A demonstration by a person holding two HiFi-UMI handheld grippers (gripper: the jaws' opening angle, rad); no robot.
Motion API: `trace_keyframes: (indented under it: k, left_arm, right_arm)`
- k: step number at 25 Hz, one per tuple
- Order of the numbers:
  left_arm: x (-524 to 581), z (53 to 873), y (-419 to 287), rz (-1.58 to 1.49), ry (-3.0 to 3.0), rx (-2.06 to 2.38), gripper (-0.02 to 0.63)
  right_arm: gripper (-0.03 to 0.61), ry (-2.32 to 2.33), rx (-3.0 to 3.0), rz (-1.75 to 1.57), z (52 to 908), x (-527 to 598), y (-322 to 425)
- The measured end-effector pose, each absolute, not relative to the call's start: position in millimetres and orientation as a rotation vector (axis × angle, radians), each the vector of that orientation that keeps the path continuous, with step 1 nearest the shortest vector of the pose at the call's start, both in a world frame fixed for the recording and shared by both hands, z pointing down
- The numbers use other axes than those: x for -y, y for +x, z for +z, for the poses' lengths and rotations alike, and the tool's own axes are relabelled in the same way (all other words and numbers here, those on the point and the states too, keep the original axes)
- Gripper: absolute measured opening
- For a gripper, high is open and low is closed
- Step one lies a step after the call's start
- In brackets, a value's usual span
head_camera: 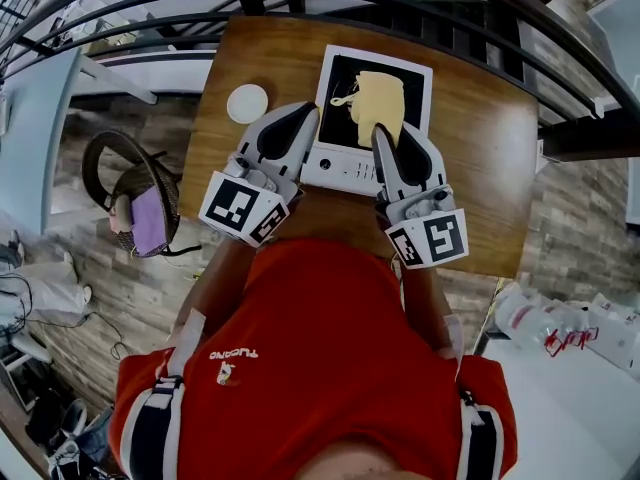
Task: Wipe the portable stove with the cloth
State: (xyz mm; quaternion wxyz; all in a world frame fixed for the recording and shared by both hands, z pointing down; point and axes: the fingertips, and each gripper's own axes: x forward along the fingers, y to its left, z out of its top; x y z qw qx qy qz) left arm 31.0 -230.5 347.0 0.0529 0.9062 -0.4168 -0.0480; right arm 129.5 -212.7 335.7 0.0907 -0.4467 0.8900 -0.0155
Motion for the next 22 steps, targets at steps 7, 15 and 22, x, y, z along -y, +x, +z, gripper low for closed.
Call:
trace_keyframes:
  k: [7,15,22]
  left_arm:
    - [227.6,343.6,36.1,-0.161,2.766,1.264,0.009]
    - [227.5,341.5,36.1,-0.165,2.769,1.269,0.009]
    - [224.2,341.3,41.8,-0.167,2.765,1.271,0.009]
  right_arm:
    - [0.086,-1.338,-2.635,-0.041,337.2,210.8,136.0]
    - [0.086,-1.324,-2.635,-0.048,336.9,212.0,134.7]
    - [0.086,-1.328,-2.627,-0.055,337.0,210.3,143.2]
